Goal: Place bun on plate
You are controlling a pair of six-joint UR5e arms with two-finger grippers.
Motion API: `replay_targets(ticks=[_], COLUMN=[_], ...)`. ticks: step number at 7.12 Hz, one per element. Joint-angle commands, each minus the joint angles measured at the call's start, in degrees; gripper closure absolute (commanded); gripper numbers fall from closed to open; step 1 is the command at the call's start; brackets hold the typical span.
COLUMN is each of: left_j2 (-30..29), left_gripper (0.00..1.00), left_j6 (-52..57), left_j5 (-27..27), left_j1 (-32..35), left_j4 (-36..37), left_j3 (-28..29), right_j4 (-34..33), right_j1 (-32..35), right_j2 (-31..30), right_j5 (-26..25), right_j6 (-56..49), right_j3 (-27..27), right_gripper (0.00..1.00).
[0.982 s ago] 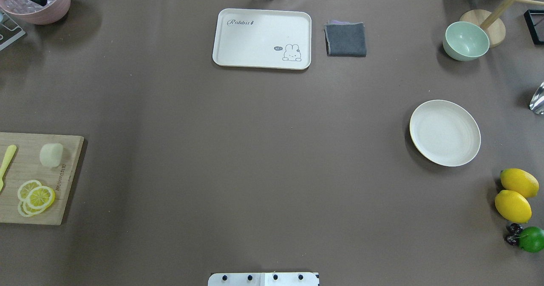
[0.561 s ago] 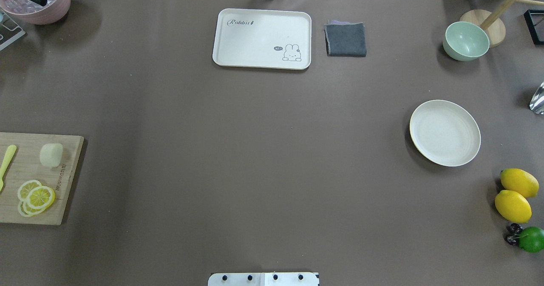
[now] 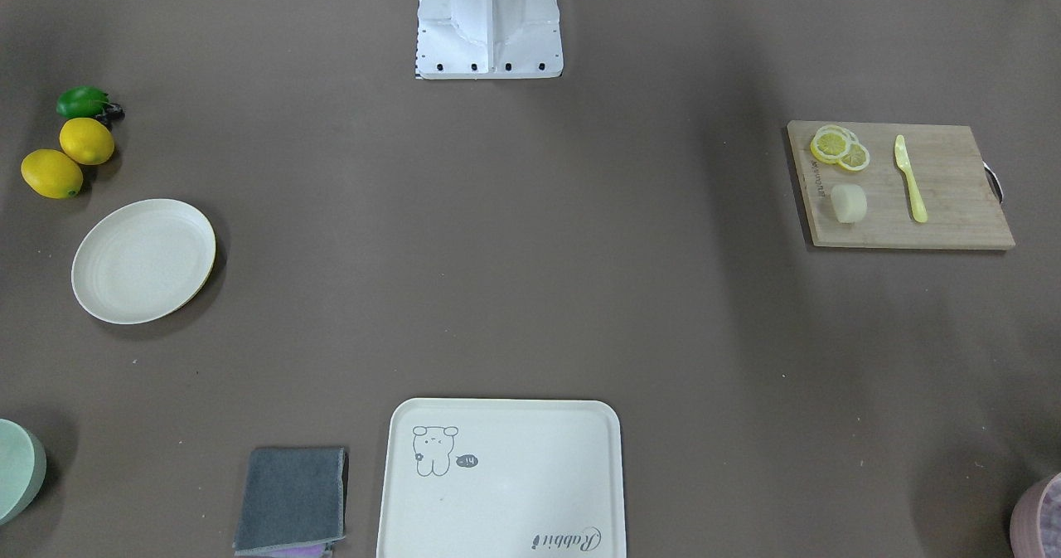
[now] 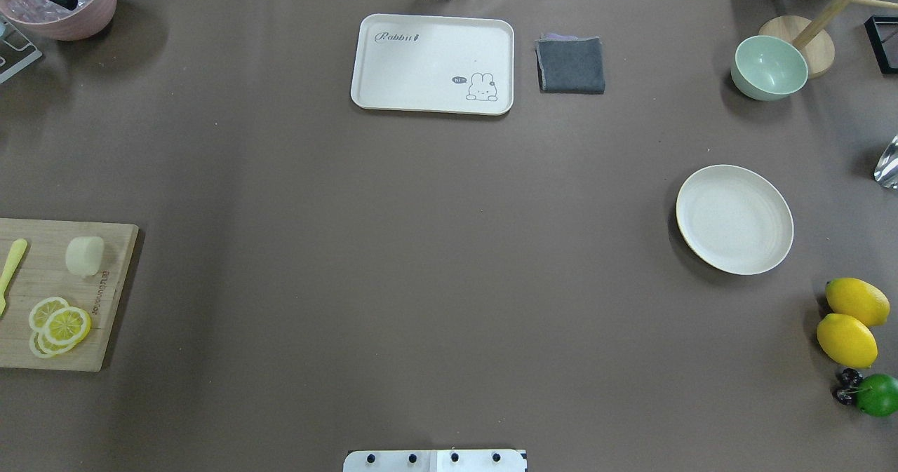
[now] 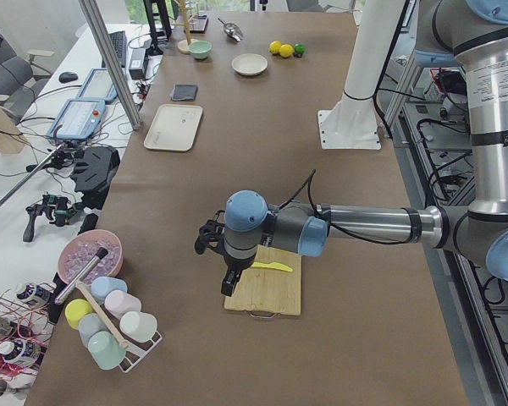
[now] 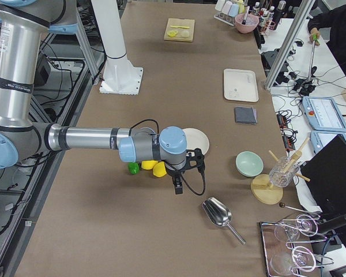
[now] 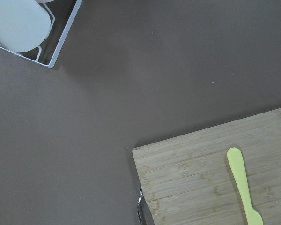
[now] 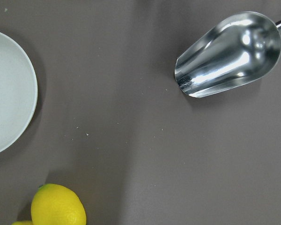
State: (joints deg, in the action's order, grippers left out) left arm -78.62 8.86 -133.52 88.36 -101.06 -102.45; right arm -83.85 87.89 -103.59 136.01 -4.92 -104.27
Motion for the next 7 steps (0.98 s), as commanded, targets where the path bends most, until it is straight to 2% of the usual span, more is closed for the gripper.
replay_targets(ticks=[1, 7], left_j2=[0.0, 0.4], left_gripper=[0.02, 0.02], left_j6=[0.3, -0.2], left_j5=[-0.1, -0.1], left_j1=[0.0, -0.1], left_j4=[-0.9, -1.2], left_j3=[0.0, 0.1], right_j4=[0.0, 0.0], right_j1=[-0.1, -0.1], right_j2=[0.1, 0.3], right_j5=[0.0, -0.1], right_j6=[0.2, 0.3], right_j3=[0.2, 0.4], right_gripper=[0.00, 0.00])
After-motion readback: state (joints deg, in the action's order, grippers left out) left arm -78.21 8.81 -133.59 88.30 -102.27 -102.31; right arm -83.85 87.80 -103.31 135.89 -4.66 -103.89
